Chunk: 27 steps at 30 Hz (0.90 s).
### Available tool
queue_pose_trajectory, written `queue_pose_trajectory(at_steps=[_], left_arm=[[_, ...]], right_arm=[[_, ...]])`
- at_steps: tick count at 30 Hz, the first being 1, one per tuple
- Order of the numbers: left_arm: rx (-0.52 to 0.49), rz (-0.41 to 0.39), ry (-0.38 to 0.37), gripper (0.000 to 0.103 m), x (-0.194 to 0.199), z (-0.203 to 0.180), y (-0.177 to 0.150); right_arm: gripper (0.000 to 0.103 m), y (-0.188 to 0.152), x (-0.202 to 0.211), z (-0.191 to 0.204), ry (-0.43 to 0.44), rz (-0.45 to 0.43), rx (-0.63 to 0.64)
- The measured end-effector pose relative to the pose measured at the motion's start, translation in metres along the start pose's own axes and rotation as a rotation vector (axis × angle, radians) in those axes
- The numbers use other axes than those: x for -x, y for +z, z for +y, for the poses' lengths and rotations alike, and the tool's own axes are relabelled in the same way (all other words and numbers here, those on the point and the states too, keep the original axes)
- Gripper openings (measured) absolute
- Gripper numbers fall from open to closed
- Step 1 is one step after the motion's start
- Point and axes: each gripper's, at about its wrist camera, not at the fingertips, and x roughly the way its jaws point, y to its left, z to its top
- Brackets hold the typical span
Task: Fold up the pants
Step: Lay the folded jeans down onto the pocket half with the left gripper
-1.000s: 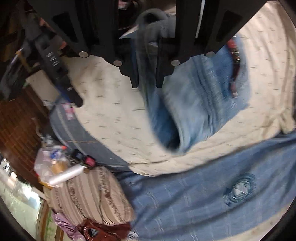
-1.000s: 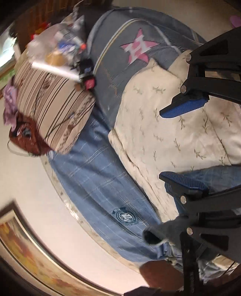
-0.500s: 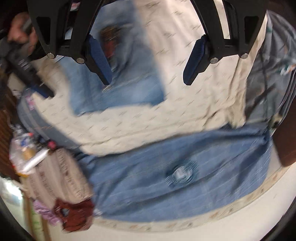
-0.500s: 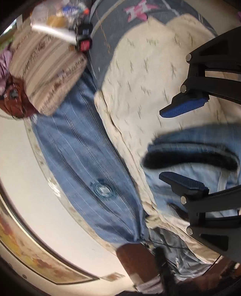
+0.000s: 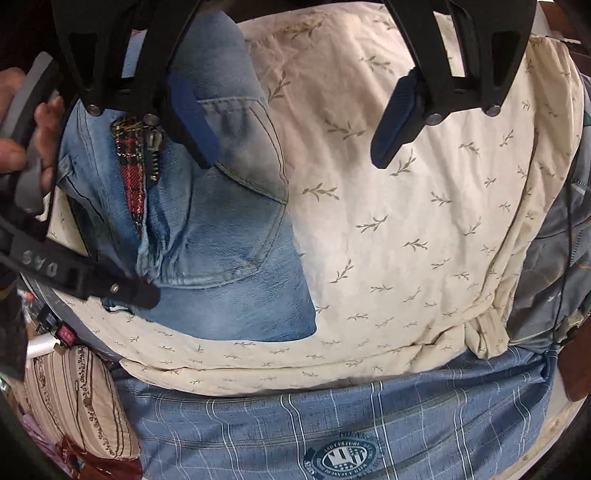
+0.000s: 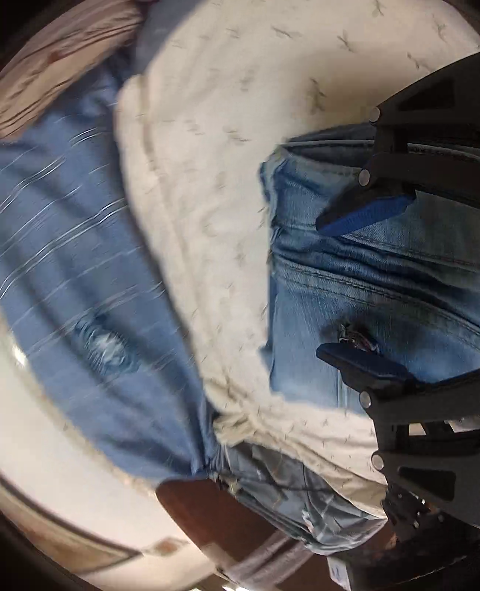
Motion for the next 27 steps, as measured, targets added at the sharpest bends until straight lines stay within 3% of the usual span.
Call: queue_pose_trajectory(at_steps=[7,12,18,23,27], left_arm=[[-0.003,0.008,0.034,0.097,-0.009,-0.001,0.013],[0.014,-0.036,0.065,0.097,0.015,0.002,0.001],[0.021,-0.053,0.071,0.097,0.034,-0.001,-0.033],[0.031,-0.05,0.084,0.098,0.027,-0.004,-0.057],[0.033,-0.053,0.094,0.103,0.02,-0.002,-0.061]], right_arm=[[0.065,0.0,-0.004,-0.002,0.011,-0.001,0.03],[0.065,-0.01,0.041,0.008,-0.035,-0.038,0.078],[0.065,-0.05,0.08,0.005,0.005,-0.012,0.05],[0.066,-0.08,0.065,-0.013,-0.029,0.064,0.018],[0.068,-0.087,0.059,-0.017,-0.023,0.043,0.007]])
